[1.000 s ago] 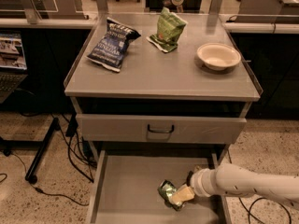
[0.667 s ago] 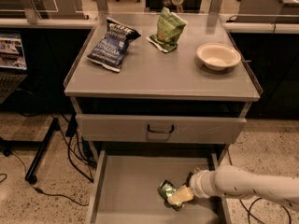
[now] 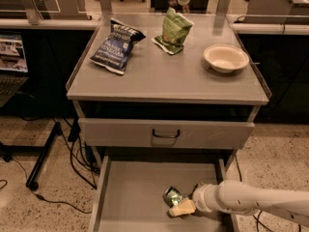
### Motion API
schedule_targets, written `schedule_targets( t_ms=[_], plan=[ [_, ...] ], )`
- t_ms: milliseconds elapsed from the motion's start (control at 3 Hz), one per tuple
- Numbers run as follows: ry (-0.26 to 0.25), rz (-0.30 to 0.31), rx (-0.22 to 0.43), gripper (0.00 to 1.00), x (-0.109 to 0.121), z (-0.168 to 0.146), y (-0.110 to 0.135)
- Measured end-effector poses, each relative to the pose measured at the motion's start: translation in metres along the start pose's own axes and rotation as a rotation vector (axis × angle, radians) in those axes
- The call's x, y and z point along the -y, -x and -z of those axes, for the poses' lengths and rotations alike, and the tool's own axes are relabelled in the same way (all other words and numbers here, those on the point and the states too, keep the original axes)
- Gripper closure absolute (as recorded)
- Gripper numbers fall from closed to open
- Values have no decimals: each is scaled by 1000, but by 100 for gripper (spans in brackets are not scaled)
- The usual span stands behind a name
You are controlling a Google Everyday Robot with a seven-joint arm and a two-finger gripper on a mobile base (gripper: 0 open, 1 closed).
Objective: Pick green can from middle drawer and place on counter
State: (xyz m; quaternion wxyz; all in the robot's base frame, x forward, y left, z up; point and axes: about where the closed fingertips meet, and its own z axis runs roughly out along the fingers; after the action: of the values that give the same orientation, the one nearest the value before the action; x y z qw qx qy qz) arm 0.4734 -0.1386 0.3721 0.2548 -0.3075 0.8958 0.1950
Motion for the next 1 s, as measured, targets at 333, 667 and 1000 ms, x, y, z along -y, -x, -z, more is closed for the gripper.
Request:
schedule_targets(
  t_ms=[333,667,1000],
  plan=[
    [-21,-19,0,0,-5,-14,-11],
    [-78,-24,-15,0,-4,-32,-27],
    [-113,-16,11,19,3,-33,-18]
  ],
)
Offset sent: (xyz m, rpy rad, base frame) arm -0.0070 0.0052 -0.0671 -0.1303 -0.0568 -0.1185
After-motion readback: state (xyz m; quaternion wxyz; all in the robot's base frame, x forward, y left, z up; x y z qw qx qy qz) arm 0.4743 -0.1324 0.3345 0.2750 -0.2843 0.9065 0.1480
